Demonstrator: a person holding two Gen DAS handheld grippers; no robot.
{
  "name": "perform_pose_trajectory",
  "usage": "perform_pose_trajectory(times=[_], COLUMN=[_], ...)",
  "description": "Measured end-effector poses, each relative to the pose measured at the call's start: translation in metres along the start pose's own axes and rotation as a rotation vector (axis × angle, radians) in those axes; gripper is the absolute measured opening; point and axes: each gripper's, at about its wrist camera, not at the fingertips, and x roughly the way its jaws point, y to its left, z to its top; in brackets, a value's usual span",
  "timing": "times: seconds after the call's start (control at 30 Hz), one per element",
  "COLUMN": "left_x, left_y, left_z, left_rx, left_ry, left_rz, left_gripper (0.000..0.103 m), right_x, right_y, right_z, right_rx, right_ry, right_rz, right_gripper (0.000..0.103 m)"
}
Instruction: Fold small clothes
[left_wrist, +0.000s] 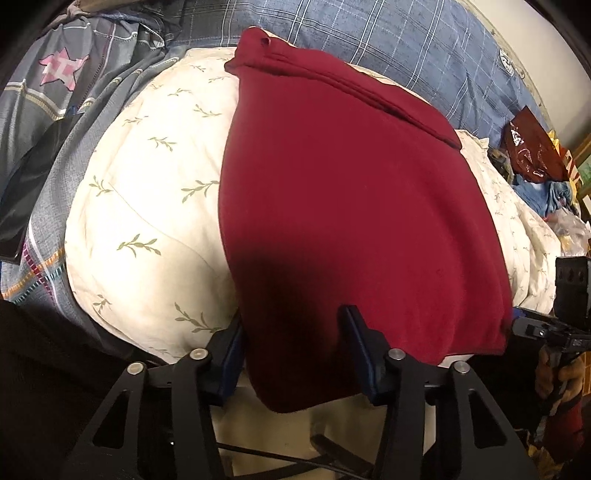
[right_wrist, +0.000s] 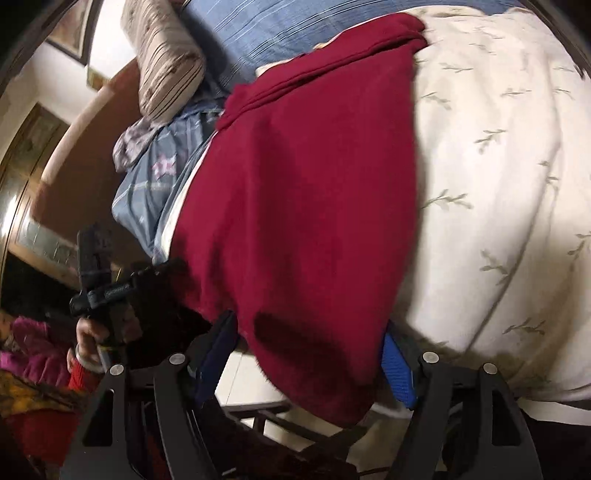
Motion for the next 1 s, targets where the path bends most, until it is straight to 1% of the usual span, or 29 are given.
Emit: perform_pose_trajectory(times=[0.03,0.07,0.1,0.33,0.37,0.4,0.43,0.47,0.5,0.53,0.57,0.6,0.63,0.7,0.8,0.97,1.0], left_x=[0.0,-0.001,0.0,0.004,0.005,0.006,0.006,0.006,0.006,0.006,0.007,0.007,0.007,0.009,0.01,0.011,0.011], left_y=[0.001,0.002,0.002,-0.001,-0.002,-0.002,-0.002,-0.003,-0.004,-0.004,-0.005,-0.005,-0.006,-0.007,-0.008,-0.009,-0.009], left_z=[0.001,0.001,0.001,0.001,0.001,0.001,0.0,-0.001,-0.002,-0.002,-0.002,-0.002,-0.002,-0.003,-0.003,-0.004,-0.004], left_rx=[-0.003,-0.006,-0.009,-0.007,-0.011,-0.013,-0.013,-0.013,-0.013,-0.012,-0.011,-0.009,-0.006,-0.005,-0.014,-0.007,-0.004], left_ry=[0.002,0.007,0.012,0.002,0.001,0.0,0.0,-0.001,-0.001,-0.001,-0.001,-0.002,-0.003,-0.007,-0.011,-0.013,-0.013], left_rz=[-0.002,-0.013,-0.023,-0.005,-0.005,-0.004,-0.004,-0.003,-0.005,-0.007,-0.009,-0.011,-0.014,-0.019,-0.025,-0.022,-0.021], left_gripper=[0.043,0.038,0.037,0.036,0.037,0.037,0.038,0.039,0.041,0.042,0.044,0.046,0.047,0.05,0.053,0.053,0.052], right_x=[0.0,0.001,0.001,0.012,0.011,0.01,0.008,0.004,0.002,0.0,0.002,0.007,0.013,0.02,0.019,0.018,0.019], right_y=[0.001,0.001,0.0,-0.009,-0.006,-0.003,-0.001,0.001,0.005,0.006,0.007,0.005,0.003,0.001,0.002,0.004,0.005], right_z=[0.0,0.0,0.001,-0.001,-0.002,-0.002,-0.002,-0.001,0.0,0.002,0.003,0.004,0.003,0.002,0.001,-0.006,-0.006], right_rx=[-0.012,-0.013,-0.006,0.046,0.035,0.023,0.015,0.011,0.014,0.018,0.02,0.025,0.033,0.048,0.051,0.076,0.077], right_ry=[0.007,0.011,0.014,0.063,0.067,0.063,0.051,0.032,0.011,-0.006,-0.013,0.0,0.021,0.027,0.02,0.009,0.003], right_rz=[0.007,0.009,0.013,0.029,0.021,0.009,0.014,0.039,0.071,0.085,0.069,0.028,0.008,0.031,0.032,0.073,0.068], right_gripper=[0.073,0.072,0.071,0.07,0.068,0.063,0.06,0.056,0.056,0.056,0.058,0.058,0.058,0.058,0.058,0.058,0.058])
